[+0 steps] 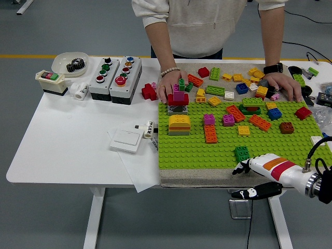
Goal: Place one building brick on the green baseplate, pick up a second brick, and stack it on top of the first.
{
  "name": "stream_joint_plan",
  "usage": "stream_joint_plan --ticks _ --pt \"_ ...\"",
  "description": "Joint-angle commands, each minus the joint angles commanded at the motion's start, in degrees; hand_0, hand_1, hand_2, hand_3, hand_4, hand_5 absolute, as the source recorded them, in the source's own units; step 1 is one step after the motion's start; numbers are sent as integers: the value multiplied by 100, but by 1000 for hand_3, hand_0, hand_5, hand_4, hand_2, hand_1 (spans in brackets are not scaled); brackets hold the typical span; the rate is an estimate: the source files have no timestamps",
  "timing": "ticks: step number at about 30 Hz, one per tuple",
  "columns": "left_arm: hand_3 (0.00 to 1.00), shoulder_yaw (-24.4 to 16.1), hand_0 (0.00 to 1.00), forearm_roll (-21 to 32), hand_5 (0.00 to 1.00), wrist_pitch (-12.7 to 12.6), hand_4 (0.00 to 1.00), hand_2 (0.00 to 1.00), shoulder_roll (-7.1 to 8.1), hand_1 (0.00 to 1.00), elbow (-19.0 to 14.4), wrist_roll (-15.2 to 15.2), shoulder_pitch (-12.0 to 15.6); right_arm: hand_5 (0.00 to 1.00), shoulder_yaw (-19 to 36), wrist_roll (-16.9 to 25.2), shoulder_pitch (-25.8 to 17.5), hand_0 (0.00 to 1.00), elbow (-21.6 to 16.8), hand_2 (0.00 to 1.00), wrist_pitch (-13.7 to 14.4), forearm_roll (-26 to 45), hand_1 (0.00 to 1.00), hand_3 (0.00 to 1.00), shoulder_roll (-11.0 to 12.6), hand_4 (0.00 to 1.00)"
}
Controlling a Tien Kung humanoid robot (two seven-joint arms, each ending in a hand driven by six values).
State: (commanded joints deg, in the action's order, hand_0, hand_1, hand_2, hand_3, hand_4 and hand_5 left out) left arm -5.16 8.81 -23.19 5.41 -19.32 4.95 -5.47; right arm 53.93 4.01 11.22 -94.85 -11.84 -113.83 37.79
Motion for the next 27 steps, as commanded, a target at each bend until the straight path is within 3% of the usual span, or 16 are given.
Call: stream_joint_plan --ticks 27 --pt "601 41 824 49 676 4 676 778 -1 790 -4 -23 -16 998 28 24 151 611 99 718 -24 53 666 745 -110 998"
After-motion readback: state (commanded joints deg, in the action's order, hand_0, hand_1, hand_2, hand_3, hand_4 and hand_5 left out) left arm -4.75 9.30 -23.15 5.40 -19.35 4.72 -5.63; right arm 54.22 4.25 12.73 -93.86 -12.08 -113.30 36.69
